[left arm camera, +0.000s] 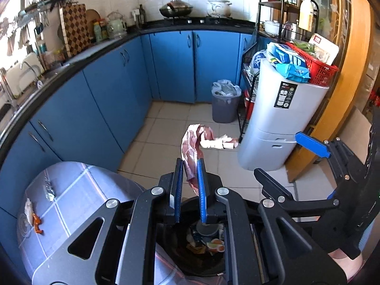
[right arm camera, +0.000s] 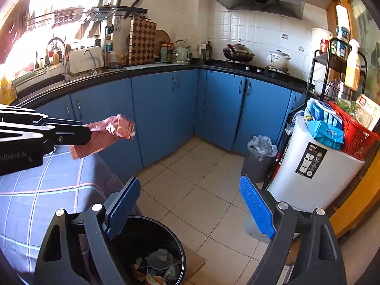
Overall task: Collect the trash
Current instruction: 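Carry the pink paper to the bin and open the left tool while the right tool drops the white paper, then withdraw both open tools from the bin back over the table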
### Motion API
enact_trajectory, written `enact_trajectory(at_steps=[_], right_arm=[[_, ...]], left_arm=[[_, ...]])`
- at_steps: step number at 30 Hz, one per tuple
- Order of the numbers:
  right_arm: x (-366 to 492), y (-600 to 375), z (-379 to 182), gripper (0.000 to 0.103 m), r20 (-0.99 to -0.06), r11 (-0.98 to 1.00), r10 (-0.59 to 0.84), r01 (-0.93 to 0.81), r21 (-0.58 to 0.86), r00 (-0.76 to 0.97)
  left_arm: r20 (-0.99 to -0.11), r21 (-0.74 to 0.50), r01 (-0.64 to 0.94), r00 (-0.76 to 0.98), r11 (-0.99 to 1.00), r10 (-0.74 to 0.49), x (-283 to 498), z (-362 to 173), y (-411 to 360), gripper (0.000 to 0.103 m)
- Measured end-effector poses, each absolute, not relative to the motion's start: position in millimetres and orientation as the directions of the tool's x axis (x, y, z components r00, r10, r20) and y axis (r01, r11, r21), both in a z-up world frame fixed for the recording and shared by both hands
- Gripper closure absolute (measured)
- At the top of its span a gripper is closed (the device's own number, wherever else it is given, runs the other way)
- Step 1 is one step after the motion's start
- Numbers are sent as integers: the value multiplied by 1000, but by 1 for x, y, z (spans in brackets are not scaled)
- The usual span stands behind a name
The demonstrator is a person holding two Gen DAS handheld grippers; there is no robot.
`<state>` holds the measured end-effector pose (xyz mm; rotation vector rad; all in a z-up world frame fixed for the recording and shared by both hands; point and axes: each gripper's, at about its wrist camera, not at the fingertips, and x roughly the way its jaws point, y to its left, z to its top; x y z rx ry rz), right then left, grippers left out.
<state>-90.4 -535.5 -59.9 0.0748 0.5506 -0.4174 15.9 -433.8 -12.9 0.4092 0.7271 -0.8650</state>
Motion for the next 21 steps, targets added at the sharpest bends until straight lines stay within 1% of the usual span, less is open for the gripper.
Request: enact_trajectory(at_steps=[1, 2, 4, 5, 6, 8, 10, 21], right_arm=[[-91, -537, -60, 20, -525, 914, -361, 404, -35, 771], [-91, -538, -61, 20, -527, 915, -358, 403, -31, 771], [-91, -538, -62, 19, -529, 914, -359, 405, -32, 769], [-90, -538, -63, 20, -529, 914, -360, 405, -33, 768], [-90, -538, -63, 19, -531, 914, -358, 404, -33, 768], [-89, -538, -64, 19, -533, 916, -352, 400, -27, 770], [-87, -538, -65, 19, -538, 918, -342, 396, -16, 770], [-77, -524, -60, 19, -526, 928, -323, 372, -13, 787]], left_arm=[[-725, 35, 804, 430, 594, -538, 17, -13, -435, 87], [-727, 33, 803, 428, 595, -537, 17, -14, -435, 79], [-727, 21, 803, 421, 596, -542, 20, -13, -434, 23], [-708, 16, 795, 438, 606, -554, 19, -11, -431, 9], [-666, 18, 780, 476, 626, -574, 18, -7, -425, 4], [-637, 40, 777, 504, 629, -583, 16, -3, -423, 4], [-640, 58, 772, 516, 633, -570, 17, -2, -424, 4], [-646, 38, 749, 523, 661, -556, 30, -5, -407, 4]])
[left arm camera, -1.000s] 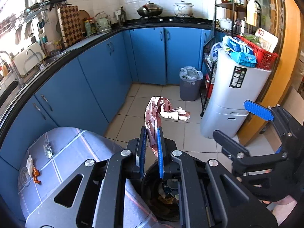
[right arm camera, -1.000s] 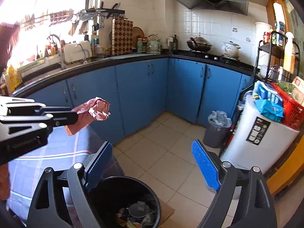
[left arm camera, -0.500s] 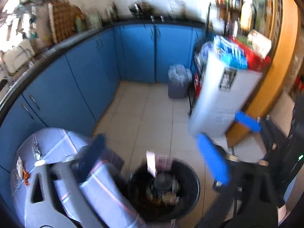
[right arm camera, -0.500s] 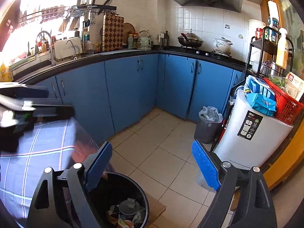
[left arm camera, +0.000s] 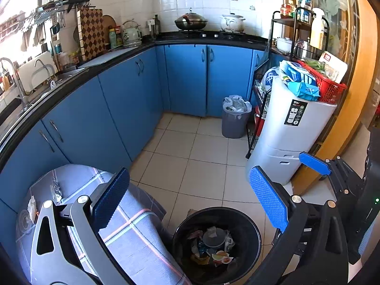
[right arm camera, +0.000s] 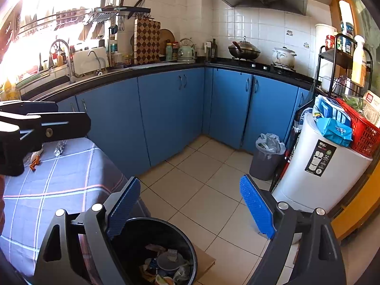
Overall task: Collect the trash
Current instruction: 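Withdraw both open tools from the bin back over the table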
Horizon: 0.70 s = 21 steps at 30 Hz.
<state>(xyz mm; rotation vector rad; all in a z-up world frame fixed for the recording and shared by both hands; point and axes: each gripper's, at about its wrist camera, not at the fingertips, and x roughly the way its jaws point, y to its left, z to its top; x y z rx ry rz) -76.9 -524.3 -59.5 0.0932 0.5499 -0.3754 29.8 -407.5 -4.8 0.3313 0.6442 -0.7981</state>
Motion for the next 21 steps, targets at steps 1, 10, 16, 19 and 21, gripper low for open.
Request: enact_trajectory(at_steps=[1, 10, 16, 19, 21], right_arm=[[-75, -522, -59, 19, -523, 930, -320, 368, -12, 790], [-35, -469, -53, 19, -491, 958, -268, 284, -43, 829], [20, -404, -60, 19, -509, 987, -162, 148, -69, 845], [55, -371, -68, 20, -533, 995, -96, 77, -58, 841], [81, -350, -75, 19, -556, 998, -59, 41, -45, 829]], left_arm=[[-645, 37, 747, 525, 663, -555, 31, -4, -404, 4], [-611, 24, 667, 599, 744, -517, 68, -2, -339, 4], [-595, 12, 532, 684, 847, -422, 113, -12, -252, 4], [-610, 18, 451, 712, 892, -348, 140, -24, -202, 4], [-620, 37, 383, 733, 923, -280, 159, -34, -168, 4]])
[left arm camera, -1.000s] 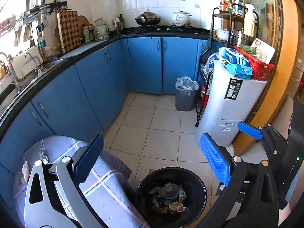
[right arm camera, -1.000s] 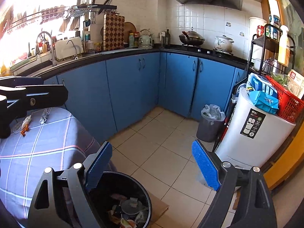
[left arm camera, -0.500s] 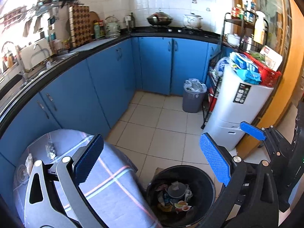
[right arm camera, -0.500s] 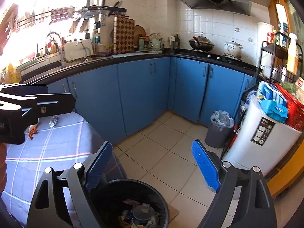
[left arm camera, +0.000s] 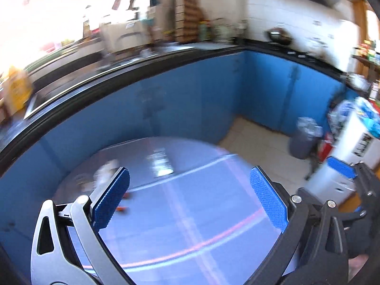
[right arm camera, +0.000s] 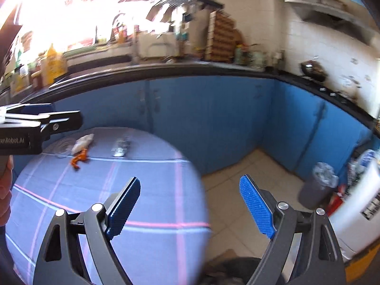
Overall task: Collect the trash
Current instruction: 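Withdraw both open tools from the bin back over the table, then grasp the clear plastic lid with the left tool while the right tool grasps the silver blister pack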
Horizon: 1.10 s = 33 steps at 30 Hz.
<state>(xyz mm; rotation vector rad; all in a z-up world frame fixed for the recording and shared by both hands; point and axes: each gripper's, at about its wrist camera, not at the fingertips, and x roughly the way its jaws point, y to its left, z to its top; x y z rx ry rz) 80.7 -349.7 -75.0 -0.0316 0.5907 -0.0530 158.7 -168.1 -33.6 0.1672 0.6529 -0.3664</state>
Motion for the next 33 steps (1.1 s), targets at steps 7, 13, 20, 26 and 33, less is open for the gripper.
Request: enact_trajectory(at_steps=[7, 13, 20, 26, 33], right_arm=[[171, -272, -102, 20, -629, 997, 62, -83, -4, 775], [235, -218, -126, 20, -673, 988, 75, -145, -49, 736], [292, -200, -150, 20, -719, 992, 60, -122, -35, 692], [318, -198, -165, 20, -748, 995, 57, -96, -10, 661], [327, -194, -173, 20, -761, 995, 58, -98, -7, 646]], left_arm=[[-644, 103, 191, 761, 976, -81, 213, -75, -60, 4], [-699, 122, 87, 715, 989, 23, 259, -119, 4, 6], [-815, 67, 95, 580, 993, -1, 309, -176, 39, 10], [-819, 22, 143, 570, 989, -64, 323, -184, 27, 9], [-828, 44, 146, 558, 988, -46, 334, -193, 17, 9]])
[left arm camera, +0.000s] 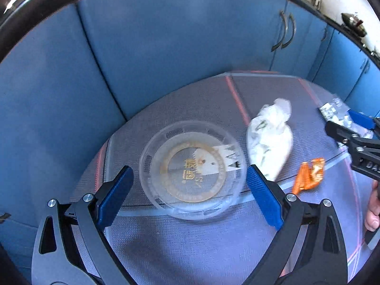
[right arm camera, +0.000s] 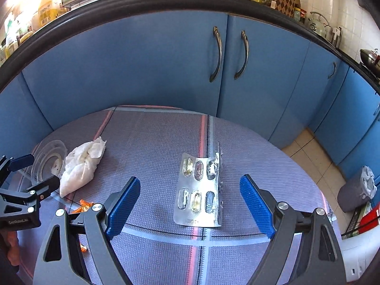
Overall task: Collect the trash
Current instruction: 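Grasp the clear plastic lid with the left tool while the right tool grasps the silver blister pack, then lift the clear lid with the left tool while the right tool lifts the blister pack toward the bin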
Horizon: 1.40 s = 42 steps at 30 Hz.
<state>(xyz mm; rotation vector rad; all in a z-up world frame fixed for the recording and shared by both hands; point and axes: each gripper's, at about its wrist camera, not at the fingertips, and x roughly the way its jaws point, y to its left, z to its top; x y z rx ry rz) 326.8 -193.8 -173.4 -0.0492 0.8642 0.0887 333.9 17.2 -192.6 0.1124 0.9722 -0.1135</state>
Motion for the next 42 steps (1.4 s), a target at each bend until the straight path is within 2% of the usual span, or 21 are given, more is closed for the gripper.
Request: enact_trajectory(at_steps=[5, 6, 7, 9, 12, 15, 20, 31, 42], right_arm=[[334, -191, -180, 20, -776, 995, 66, -103, 1, 627], [335, -190, -182, 22, -780, 994, 72, -109, 5, 621], [335, -189, -184, 32, -784, 994, 73, -112, 4, 616], [335, -187, -185, 42, -786, 993, 83, -122, 10, 612], [331, -182, -182, 64, -783, 987, 98, -159, -1, 615], [324, -179, -181, 68, -777, 986, 74, -164, -37, 625], [307, -185, -174, 69, -770, 987, 77, -159, -31, 633], [247, -207, -130, 69, -734, 986, 58, -153, -63, 677], [156, -253, -73, 69, -655, 989, 19, -112, -101, 756]], left_arm=[[-830, 25, 127, 556, 992, -50, 341, -196, 20, 8], [-830, 22, 125, 556, 992, -52, 342, -197, 21, 9], [-830, 15, 124, 555, 992, -57, 343, -197, 21, 9], [-825, 15, 127, 562, 992, -59, 342, -196, 20, 14], [-823, 21, 125, 566, 992, -54, 341, -196, 23, 15], [-821, 15, 109, 568, 994, -50, 337, -194, 24, 16], [-807, 10, 102, 589, 995, -52, 314, -185, 22, 17], [-755, 23, 159, 649, 987, -87, 273, -128, -6, 16], [-698, 54, 262, 700, 963, -152, 207, -65, -59, 16]])
